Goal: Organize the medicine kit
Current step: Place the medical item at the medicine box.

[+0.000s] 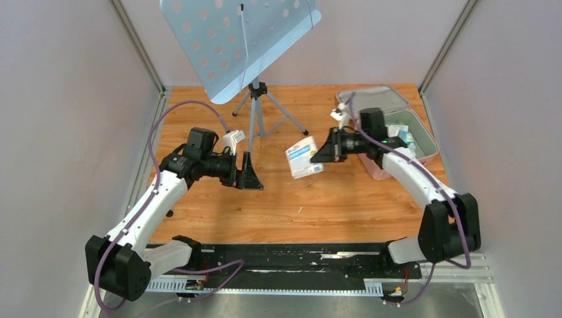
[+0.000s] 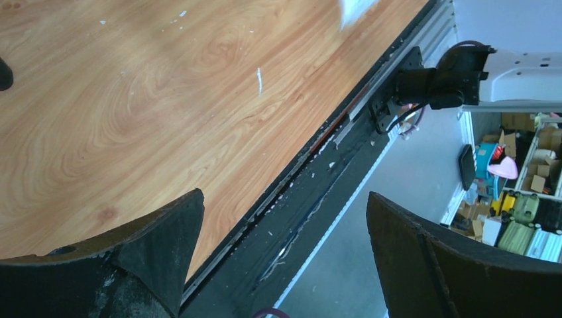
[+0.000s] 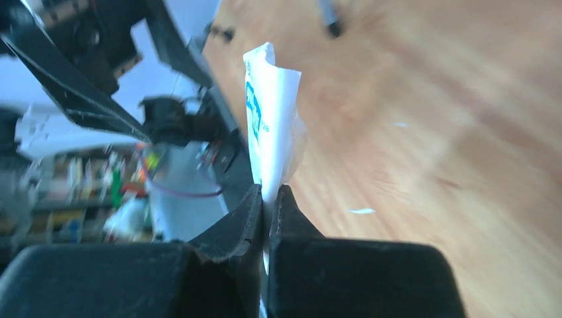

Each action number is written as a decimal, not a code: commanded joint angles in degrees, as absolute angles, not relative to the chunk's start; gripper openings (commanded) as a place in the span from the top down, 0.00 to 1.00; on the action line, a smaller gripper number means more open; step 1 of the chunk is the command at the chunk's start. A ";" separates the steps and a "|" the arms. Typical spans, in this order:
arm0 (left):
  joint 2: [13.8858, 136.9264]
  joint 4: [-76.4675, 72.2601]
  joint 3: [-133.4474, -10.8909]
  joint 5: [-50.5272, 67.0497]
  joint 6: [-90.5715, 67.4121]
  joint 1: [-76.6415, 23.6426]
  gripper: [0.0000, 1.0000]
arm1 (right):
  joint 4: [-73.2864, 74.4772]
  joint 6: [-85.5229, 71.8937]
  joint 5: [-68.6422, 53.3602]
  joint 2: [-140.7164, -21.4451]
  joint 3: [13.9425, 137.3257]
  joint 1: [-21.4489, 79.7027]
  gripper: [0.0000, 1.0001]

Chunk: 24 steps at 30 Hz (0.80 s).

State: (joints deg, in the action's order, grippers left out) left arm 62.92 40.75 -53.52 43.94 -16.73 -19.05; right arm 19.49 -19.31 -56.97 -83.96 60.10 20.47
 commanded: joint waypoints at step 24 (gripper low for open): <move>62.41 37.07 -50.90 35.97 -22.79 -17.56 0.00 | 14.04 -32.21 -25.65 -75.51 56.93 -29.97 0.84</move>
State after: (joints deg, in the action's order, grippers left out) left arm 64.95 37.87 -50.98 38.83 -20.75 -18.81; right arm 18.52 -30.02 -29.54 -72.88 53.84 -29.47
